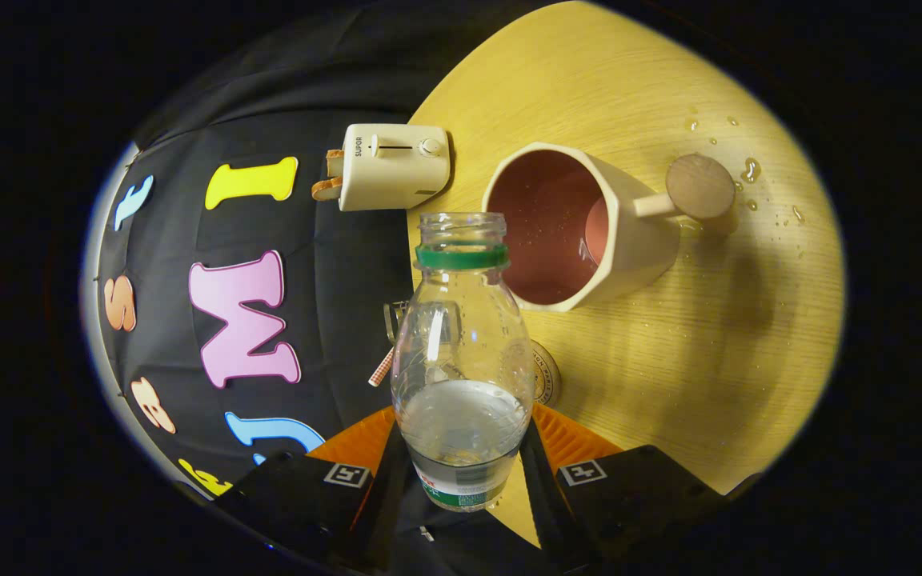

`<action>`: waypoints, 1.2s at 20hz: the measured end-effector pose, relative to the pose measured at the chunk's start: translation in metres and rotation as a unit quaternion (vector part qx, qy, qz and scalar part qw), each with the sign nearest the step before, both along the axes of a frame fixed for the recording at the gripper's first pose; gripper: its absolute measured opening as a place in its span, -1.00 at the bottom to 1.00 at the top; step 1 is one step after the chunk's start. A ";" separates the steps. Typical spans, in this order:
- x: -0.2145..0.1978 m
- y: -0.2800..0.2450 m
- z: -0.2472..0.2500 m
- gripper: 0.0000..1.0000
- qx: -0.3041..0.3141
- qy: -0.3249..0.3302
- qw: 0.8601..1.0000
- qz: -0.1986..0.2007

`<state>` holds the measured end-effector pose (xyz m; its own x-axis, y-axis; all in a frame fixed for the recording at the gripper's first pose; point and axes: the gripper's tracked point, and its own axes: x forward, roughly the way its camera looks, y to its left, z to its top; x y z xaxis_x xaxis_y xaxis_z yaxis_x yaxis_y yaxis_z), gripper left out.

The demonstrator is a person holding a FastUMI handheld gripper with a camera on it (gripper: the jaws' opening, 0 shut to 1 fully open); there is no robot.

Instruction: Take the bottle from table, then pour the juice into the cup, finally place the bottle on the coaster

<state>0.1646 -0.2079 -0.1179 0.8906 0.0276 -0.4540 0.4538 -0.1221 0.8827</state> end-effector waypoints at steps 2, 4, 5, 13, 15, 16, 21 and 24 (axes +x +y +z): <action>0.002 0.003 -0.003 0.42 0.010 0.004 1.000 0.000; 0.002 0.005 -0.004 0.42 0.021 0.007 1.000 0.000; 0.003 0.005 -0.004 0.42 0.027 0.008 1.000 -0.002; 0.005 0.004 -0.004 0.42 0.071 0.012 0.997 -0.017; 0.006 0.007 -0.004 0.42 0.077 0.014 0.997 -0.013; 0.005 0.009 -0.005 0.42 0.082 0.015 0.996 -0.013; 0.007 0.009 -0.003 0.42 0.101 0.016 0.995 -0.016; 0.009 0.009 0.000 0.42 0.117 0.014 0.993 -0.022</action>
<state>0.1734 -0.1992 -0.1179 0.8808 0.0963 -0.4636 0.4666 -0.3435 0.8151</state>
